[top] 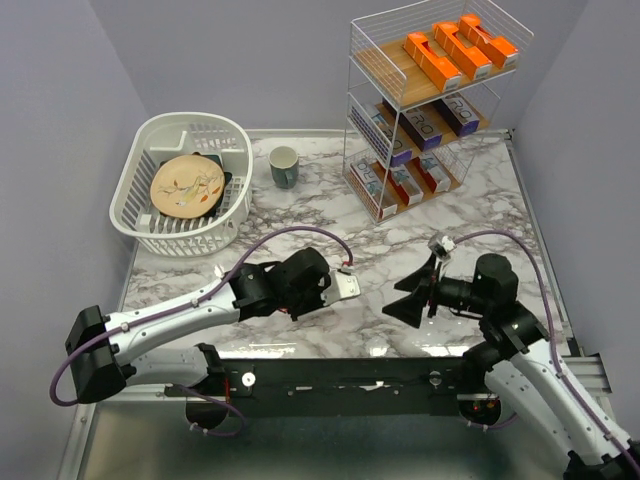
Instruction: Place and organize the toothpastes onto the shelf
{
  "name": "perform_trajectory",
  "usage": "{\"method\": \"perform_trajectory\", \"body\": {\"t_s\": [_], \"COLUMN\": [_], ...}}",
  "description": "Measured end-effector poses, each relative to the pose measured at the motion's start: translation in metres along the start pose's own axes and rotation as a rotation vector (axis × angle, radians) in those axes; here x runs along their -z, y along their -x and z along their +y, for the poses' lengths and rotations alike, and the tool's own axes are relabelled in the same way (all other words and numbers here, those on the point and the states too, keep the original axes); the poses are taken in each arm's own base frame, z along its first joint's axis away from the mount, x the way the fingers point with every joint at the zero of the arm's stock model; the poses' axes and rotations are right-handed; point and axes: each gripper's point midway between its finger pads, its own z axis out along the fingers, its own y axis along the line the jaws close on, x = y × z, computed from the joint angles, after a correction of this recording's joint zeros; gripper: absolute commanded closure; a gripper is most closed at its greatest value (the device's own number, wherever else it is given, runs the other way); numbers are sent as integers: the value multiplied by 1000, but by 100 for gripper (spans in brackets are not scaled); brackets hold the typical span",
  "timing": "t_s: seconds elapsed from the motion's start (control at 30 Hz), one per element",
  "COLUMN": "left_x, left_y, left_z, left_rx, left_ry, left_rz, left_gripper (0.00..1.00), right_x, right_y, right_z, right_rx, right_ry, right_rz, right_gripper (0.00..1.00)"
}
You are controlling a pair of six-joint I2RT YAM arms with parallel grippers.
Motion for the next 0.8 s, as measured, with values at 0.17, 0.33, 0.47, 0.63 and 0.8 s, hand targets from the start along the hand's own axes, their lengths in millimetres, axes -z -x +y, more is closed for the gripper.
{"method": "perform_trajectory", "body": {"t_s": [0.17, 0.33, 0.47, 0.63, 0.8], "left_x": [18, 40, 54, 67, 70], "left_y": [5, 13, 16, 17, 17], "left_z": [-5, -10, -13, -17, -20], "left_rx": [-18, -29, -35, -41, -45], "left_ry": [-44, -78, -100, -122, -139], "left_rz": [-5, -26, -43, -62, -67], "left_gripper": [82, 83, 83, 83, 82], "right_x": [-17, -38, -52, -64, -75], "right_y": [-12, -10, -8, -5, 7], "right_z": [29, 52, 54, 50, 55], "right_rx": [130, 314, 416, 499, 553], "right_ry": [105, 165, 174, 175, 200], "right_rz": [91, 136, 134, 123, 113], "right_gripper": [2, 2, 2, 3, 5]}}
